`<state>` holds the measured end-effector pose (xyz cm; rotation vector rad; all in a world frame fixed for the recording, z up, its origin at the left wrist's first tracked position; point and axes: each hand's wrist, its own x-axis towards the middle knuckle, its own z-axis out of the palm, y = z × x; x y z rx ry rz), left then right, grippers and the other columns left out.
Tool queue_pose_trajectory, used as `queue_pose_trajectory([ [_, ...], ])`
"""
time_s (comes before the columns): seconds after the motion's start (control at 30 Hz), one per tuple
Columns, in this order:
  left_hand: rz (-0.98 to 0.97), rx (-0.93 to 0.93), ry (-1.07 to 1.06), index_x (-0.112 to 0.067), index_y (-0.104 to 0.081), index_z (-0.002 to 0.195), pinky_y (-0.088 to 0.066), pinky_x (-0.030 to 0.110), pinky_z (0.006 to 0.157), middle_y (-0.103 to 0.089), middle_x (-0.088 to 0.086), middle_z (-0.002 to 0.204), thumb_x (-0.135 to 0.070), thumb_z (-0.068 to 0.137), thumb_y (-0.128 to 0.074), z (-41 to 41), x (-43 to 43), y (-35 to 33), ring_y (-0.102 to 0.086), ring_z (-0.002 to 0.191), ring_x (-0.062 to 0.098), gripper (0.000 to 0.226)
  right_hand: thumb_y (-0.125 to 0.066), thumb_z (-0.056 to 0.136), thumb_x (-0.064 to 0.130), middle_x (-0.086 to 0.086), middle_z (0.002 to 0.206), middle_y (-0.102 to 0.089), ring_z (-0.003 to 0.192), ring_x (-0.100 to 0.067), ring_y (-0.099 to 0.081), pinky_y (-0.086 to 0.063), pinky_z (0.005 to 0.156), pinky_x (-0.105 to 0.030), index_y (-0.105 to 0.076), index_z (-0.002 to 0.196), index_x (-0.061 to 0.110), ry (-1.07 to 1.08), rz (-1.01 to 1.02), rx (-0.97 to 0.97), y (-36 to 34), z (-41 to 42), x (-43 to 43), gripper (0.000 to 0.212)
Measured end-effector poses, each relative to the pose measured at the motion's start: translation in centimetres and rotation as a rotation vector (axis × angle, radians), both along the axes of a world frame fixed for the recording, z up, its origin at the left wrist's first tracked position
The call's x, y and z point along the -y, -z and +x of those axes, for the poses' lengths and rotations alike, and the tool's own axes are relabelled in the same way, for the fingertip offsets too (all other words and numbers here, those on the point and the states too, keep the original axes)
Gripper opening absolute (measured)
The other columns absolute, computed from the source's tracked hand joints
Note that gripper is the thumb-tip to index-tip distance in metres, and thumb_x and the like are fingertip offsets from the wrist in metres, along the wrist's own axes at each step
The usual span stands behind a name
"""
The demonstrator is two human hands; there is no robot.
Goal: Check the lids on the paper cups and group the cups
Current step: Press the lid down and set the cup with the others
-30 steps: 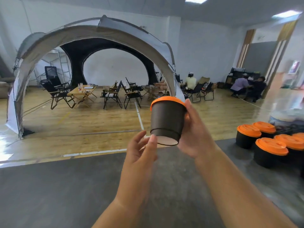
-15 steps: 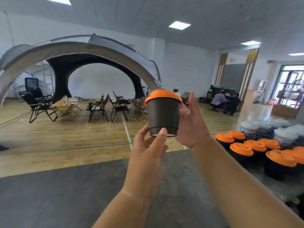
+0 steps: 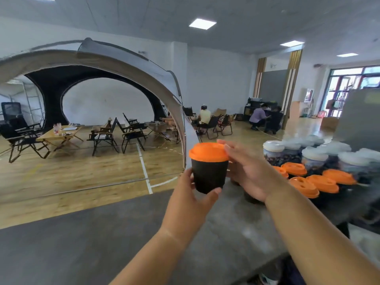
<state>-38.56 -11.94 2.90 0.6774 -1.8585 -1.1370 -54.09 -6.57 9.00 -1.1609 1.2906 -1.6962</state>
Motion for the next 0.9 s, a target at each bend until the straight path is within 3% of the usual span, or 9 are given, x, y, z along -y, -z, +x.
queue_pose_trajectory([
  [0.07,-0.002,0.127,0.036,-0.04,-0.045,0.115,-0.043,0.007,0.08,-0.058,-0.026,0.106,-0.038,0.075,-0.078,-3.8,-0.6,1.7,-0.056,0.099,-0.008,0.052,-0.061,0.08,0.027,-0.013,0.123,-0.066,0.114,-0.029,-0.061,-0.042,0.106,-0.049,-0.057,0.129,0.015,0.035,0.073,0.086,3.1,-4.0,-1.3,0.051],
  [0.17,0.021,0.186,0.086,-0.029,-0.059,0.108,-0.038,-0.001,0.066,-0.057,-0.027,0.089,-0.025,0.075,-0.08,-9.2,-1.4,3.8,-0.053,0.08,-0.023,0.04,-0.058,0.085,0.015,-0.012,0.118,-0.07,0.111,-0.028,-0.062,-0.042,0.103,-0.045,-0.055,0.13,0.012,0.087,0.118,0.246,7.5,-9.4,-3.1,0.045],
  [0.3,0.121,0.227,0.165,-0.034,-0.047,0.107,-0.037,-0.003,0.069,-0.053,-0.027,0.092,-0.016,0.072,-0.082,-15.1,-2.8,6.4,-0.046,0.076,-0.033,0.053,-0.05,0.096,0.008,-0.012,0.119,-0.07,0.115,-0.028,-0.062,-0.048,0.089,-0.037,-0.057,0.129,0.012,0.207,0.19,0.316,11.6,-15.1,-4.7,0.034],
  [0.37,0.139,0.26,0.177,-0.039,-0.048,0.101,-0.038,-0.003,0.07,-0.057,-0.024,0.093,-0.017,0.071,-0.083,-17.2,-3.2,7.7,-0.05,0.079,-0.03,0.051,-0.051,0.097,0.009,-0.012,0.119,-0.07,0.115,-0.028,-0.062,-0.048,0.087,-0.037,-0.058,0.127,0.013,0.252,0.232,0.335,12.6,-16.9,-5.3,0.031],
  [0.43,0.136,0.277,0.164,-0.041,-0.052,0.097,-0.041,0.0,0.071,-0.065,-0.019,0.095,-0.021,0.069,-0.084,-18.7,-3.4,8.7,-0.057,0.086,-0.019,0.047,-0.051,0.098,0.014,-0.01,0.124,-0.067,0.117,-0.027,-0.06,-0.046,0.095,-0.04,-0.058,0.126,0.016,0.276,0.287,0.341,13.4,-18.0,-5.8,0.029],
  [0.5,0.137,0.293,0.143,-0.04,-0.055,0.104,-0.042,0.002,0.075,-0.067,-0.015,0.103,-0.029,0.067,-0.085,-19.6,-3.5,9.2,-0.06,0.093,-0.007,0.049,-0.051,0.099,0.022,-0.006,0.125,-0.066,0.119,-0.024,-0.058,-0.041,0.107,-0.044,-0.057,0.13,0.016,0.26,0.317,0.341,13.9,-18.5,-6.4,0.033],
  [0.6,0.148,0.292,0.127,-0.036,-0.055,0.113,-0.043,0.011,0.085,-0.065,-0.014,0.109,-0.034,0.068,-0.084,-20.3,-3.5,9.6,-0.058,0.101,0.002,0.054,-0.048,0.099,0.034,-0.001,0.122,-0.07,0.12,-0.02,-0.059,-0.037,0.112,-0.045,-0.06,0.13,0.016,0.211,0.335,0.33,14.3,-18.3,-6.8,0.038],
  [0.73,0.136,0.315,0.115,-0.039,-0.053,0.111,-0.042,0.014,0.085,-0.063,-0.016,0.106,-0.037,0.069,-0.083,-20.6,-3.7,9.8,-0.057,0.1,0.002,0.052,-0.047,0.097,0.043,0.001,0.125,-0.068,0.123,-0.02,-0.057,-0.035,0.114,-0.045,-0.059,0.132,0.018,0.218,0.339,0.391,14.5,-18.1,-7.5,0.044],
  [0.9,0.145,0.336,0.1,-0.033,-0.053,0.119,-0.041,0.015,0.087,-0.061,-0.014,0.115,-0.037,0.072,-0.081,-20.2,-4.1,10.0,-0.057,0.106,0.004,0.055,-0.046,0.1,0.04,-0.001,0.121,-0.066,0.116,-0.019,-0.057,-0.038,0.108,-0.039,-0.052,0.136,0.013,0.255,0.37,0.457,14.3,-17.5,-8.8,0.046],
])
